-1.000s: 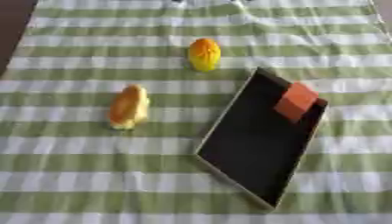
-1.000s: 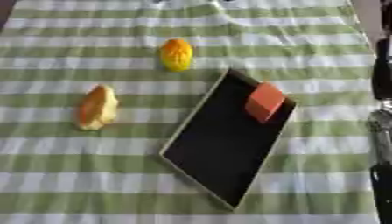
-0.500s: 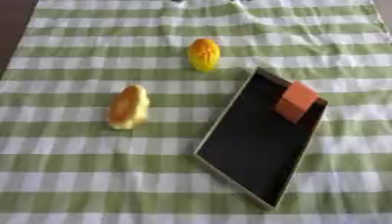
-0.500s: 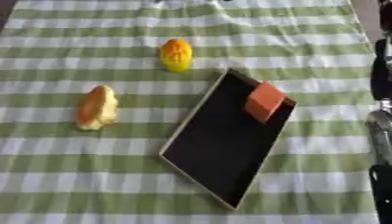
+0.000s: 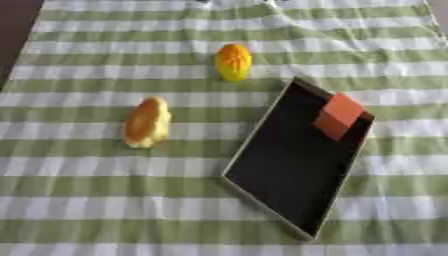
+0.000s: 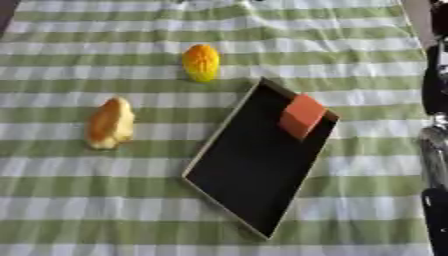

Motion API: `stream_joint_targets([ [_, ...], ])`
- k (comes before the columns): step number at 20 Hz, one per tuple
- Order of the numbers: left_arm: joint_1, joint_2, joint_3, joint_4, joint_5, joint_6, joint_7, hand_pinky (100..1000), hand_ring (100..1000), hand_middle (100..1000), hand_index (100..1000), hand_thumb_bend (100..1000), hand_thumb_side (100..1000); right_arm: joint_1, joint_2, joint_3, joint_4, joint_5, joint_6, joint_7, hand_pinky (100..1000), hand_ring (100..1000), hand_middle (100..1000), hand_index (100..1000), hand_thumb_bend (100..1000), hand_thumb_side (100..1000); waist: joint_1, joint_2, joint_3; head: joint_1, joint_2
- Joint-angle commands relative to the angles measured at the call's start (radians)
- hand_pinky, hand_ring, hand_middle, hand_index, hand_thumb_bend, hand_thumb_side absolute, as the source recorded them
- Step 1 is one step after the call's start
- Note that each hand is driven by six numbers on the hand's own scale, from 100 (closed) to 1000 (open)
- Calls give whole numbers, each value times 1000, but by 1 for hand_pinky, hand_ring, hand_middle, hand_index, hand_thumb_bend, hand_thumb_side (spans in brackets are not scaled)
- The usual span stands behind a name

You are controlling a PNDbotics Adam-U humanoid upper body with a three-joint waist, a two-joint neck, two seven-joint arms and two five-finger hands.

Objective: Pick up objects on the table and place them in the box.

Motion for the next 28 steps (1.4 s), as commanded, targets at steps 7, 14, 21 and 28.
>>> stream_joint_targets([
  [7,-123,81,-148,41,-76,-11,-139,726,789,742,893,100,328,-2,-36,5,-15,-12,18,10,941,831,644,795,100,470,6,-35,8,28,9],
  [14,-131,81,-186,35,-90,46,-168,735,796,747,892,100,396,12,-57,-6,-15,-18,13,-7,939,830,642,794,100,470,3,-38,22,47,14],
  [21,-176,51,-222,12,-88,86,-213,739,800,751,890,100,432,43,-79,-1,-15,0,-15,-6,938,830,638,793,100,470,-5,-38,21,47,15],
  [28,-246,-11,-276,48,-91,93,-298,755,815,768,896,100,461,54,-84,6,-15,9,-20,-4,938,829,633,793,100,470,-6,-41,22,34,20],
])
